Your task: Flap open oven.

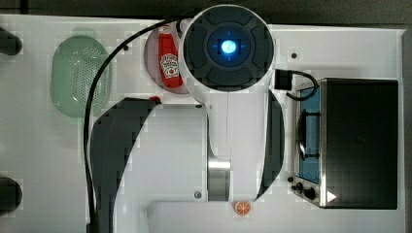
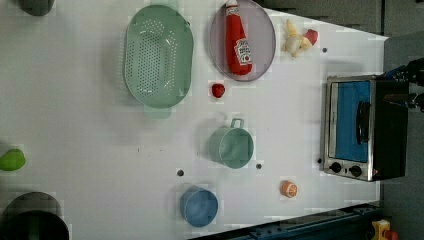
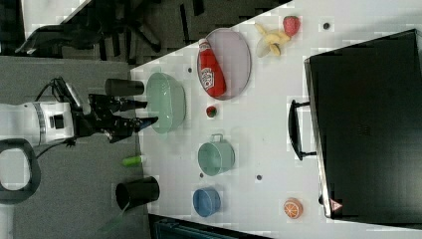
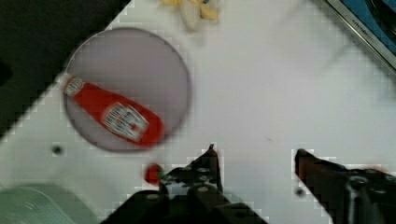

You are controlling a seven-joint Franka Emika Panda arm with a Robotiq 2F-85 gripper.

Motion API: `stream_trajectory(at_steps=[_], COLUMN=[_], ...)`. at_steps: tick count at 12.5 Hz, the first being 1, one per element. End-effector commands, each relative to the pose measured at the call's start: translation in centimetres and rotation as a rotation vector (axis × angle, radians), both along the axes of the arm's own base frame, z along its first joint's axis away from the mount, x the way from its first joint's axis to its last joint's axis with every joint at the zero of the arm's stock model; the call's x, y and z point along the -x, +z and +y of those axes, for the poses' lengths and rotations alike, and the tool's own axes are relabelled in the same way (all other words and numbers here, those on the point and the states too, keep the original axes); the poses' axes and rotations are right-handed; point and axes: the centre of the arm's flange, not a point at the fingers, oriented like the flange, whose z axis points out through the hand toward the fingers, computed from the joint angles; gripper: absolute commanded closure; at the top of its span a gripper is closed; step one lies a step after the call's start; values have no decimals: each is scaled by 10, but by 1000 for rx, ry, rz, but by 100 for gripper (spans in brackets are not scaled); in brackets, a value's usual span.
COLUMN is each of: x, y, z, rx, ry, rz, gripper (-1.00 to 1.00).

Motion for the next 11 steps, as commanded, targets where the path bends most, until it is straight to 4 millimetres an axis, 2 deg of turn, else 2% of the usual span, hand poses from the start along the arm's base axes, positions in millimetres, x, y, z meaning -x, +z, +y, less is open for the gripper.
stream_trajectory(at_steps=[1,3,5,6,11], x=[71,71,71,71,72], y=[66,66,66,66,65], z=[-28,-28,-28,-28,-29], rx=[-2,-2,-2,-2,-2], ry=[-116,-116,-116,-116,-118], rz=[23,23,23,23,27], gripper=[-59,-99,-100,-89,33])
